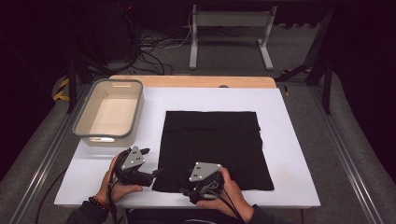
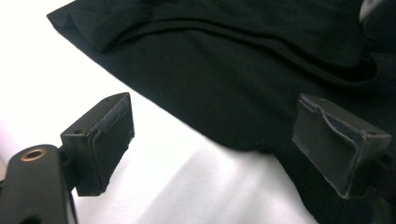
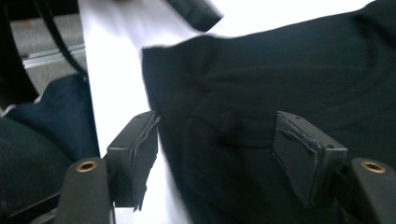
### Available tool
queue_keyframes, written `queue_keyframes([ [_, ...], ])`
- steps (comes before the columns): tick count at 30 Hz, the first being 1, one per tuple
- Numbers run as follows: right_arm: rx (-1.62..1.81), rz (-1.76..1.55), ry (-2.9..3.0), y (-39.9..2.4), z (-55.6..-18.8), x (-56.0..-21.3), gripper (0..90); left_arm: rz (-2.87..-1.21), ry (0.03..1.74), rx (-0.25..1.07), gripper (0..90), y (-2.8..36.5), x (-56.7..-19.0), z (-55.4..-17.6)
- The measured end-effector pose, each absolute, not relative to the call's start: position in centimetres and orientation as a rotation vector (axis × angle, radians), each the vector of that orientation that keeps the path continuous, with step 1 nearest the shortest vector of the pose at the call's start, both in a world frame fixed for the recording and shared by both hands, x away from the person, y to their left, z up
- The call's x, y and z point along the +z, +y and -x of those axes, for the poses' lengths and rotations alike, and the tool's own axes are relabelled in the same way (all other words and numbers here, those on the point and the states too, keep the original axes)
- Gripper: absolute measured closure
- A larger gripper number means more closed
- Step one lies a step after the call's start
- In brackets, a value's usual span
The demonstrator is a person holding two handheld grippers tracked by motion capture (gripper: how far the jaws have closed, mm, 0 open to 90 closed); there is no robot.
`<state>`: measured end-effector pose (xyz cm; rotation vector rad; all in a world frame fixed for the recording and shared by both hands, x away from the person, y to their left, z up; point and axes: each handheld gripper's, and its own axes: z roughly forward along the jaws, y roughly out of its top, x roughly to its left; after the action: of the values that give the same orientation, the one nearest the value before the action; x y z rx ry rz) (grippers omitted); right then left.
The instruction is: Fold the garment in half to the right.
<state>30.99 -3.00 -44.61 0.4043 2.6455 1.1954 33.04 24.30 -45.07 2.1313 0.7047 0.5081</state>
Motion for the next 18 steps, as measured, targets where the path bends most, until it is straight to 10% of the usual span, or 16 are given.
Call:
queue_keyframes([
  [18,1.127,-0.392,2.665,-1.4,-31.7,-46.1,45.7,-2.104,0.714,0.553,16.0,22.1,-44.6,-37.2],
])
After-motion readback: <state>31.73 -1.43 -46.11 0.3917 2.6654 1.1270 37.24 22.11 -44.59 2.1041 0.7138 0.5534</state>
